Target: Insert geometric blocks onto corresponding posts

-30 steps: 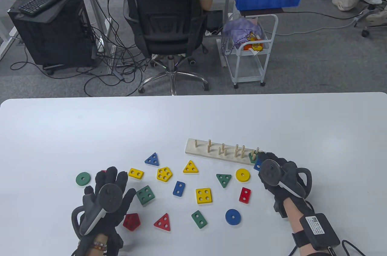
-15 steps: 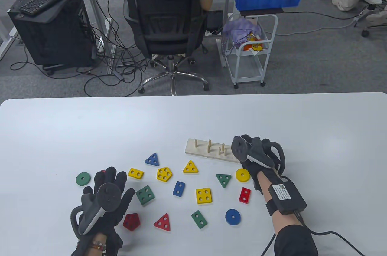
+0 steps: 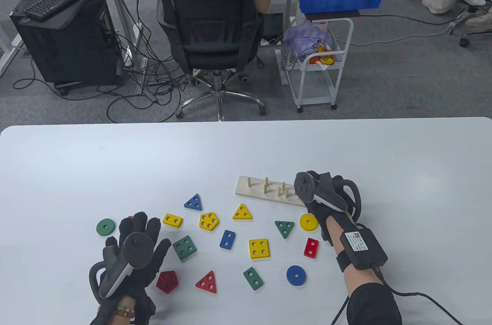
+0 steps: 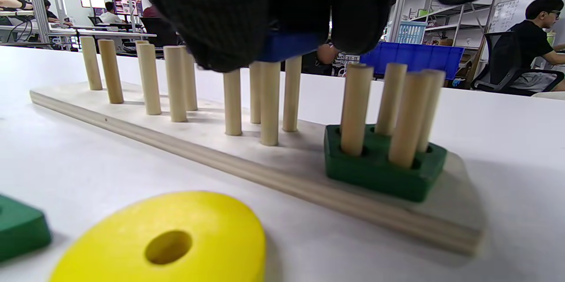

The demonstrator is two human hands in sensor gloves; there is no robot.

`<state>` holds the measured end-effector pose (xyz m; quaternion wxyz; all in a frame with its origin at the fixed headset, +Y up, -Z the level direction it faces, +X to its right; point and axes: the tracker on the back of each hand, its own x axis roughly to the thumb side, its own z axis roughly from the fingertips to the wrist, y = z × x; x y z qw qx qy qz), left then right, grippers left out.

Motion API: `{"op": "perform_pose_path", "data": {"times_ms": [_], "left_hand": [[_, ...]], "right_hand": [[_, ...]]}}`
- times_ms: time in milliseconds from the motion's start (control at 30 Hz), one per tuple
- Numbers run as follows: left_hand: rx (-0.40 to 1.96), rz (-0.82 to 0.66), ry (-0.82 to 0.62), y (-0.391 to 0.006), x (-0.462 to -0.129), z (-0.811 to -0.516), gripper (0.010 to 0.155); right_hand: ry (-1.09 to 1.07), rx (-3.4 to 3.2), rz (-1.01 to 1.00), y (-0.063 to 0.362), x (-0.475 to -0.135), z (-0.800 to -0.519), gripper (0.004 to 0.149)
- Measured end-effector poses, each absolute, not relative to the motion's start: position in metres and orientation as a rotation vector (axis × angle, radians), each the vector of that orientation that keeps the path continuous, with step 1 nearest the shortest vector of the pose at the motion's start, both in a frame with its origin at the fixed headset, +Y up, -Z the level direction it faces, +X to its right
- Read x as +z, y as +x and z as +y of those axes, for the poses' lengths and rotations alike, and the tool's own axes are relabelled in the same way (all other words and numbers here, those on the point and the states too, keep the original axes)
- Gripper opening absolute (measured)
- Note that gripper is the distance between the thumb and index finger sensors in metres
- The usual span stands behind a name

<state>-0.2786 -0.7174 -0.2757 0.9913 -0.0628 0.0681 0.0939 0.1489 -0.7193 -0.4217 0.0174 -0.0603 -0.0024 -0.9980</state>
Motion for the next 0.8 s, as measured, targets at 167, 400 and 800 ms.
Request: {"op": "perform_pose_path", "data": {"times_ms": [167,400,800], "left_hand": [[0.185,0.138,-0.129,-0.279,-0.276,-0.717,0.072],[0.19,0.139,-0.131,-0.279,-0.276,-0.717,0.071],[0.186,0.128,-0.125,-0.278,-0.276,-0.717,0.071]], "right_hand": [[-0.172,-3.09,-0.019,0.15,-0.421,-0.719,0.061],[-0.204,-3.12,0.049,0.154,-0.409,-0.718,0.063],[-0.339,-3.113,-0.066,0.169,-0.338,-0.725,0.055]]}}
